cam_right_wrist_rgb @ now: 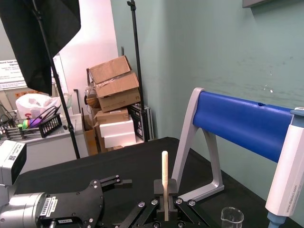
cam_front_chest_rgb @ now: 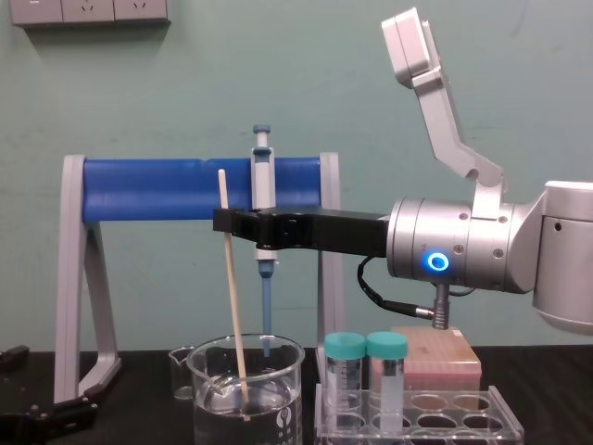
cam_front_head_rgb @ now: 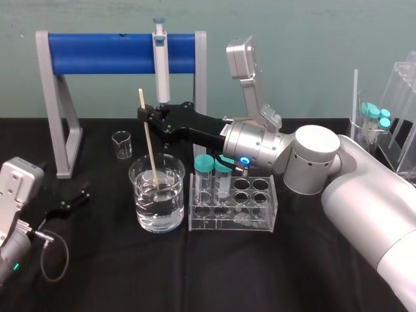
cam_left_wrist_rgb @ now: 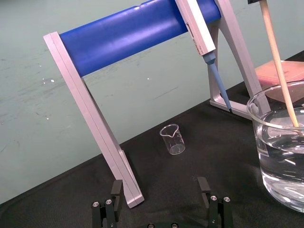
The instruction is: Hold the thermometer with one hand and immerse one end into the beaker, then reinsert it into the test tube rack.
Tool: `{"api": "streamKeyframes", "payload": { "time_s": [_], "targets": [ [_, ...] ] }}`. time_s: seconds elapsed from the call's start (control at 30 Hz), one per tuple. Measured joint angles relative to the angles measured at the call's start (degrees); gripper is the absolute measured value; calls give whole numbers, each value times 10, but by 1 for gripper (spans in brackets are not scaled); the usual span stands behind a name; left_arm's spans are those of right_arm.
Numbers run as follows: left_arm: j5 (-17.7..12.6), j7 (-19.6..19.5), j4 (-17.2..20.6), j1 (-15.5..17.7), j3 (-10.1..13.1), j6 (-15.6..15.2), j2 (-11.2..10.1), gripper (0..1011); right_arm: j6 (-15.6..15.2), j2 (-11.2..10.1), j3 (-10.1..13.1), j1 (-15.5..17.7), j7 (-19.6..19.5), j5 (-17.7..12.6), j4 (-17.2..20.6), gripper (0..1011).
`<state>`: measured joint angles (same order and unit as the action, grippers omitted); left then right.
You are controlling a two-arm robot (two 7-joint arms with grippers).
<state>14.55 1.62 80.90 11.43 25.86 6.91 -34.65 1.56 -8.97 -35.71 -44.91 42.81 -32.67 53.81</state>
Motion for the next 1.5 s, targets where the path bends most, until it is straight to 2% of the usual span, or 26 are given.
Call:
{"api": "streamKeyframes", "payload": {
  "time_s": [0.57,0.8,1.07,1.27,1.37,1.47,1.5],
  "targets": [
    [0,0,0,0,0,0,0,1004,3,0,4,0,10,-1,0,46],
    [0,0,0,0,0,0,0,1004,6,-9,9,4,12,-2,22,46],
    [0,0,0,0,0,0,0,1004,5,-28,22,9,8,-11,66,46],
    [0,0,0,0,0,0,0,1004,-21,-47,44,19,-3,-44,114,46],
    [0,0,0,0,0,0,0,1004,-41,-65,56,30,-13,-64,152,46],
    [0,0,0,0,0,0,0,1004,-51,-81,62,38,-23,-71,178,46],
    [0,0,0,0,0,0,0,1004,-57,-94,66,45,-31,-74,195,46]
  ]
}}
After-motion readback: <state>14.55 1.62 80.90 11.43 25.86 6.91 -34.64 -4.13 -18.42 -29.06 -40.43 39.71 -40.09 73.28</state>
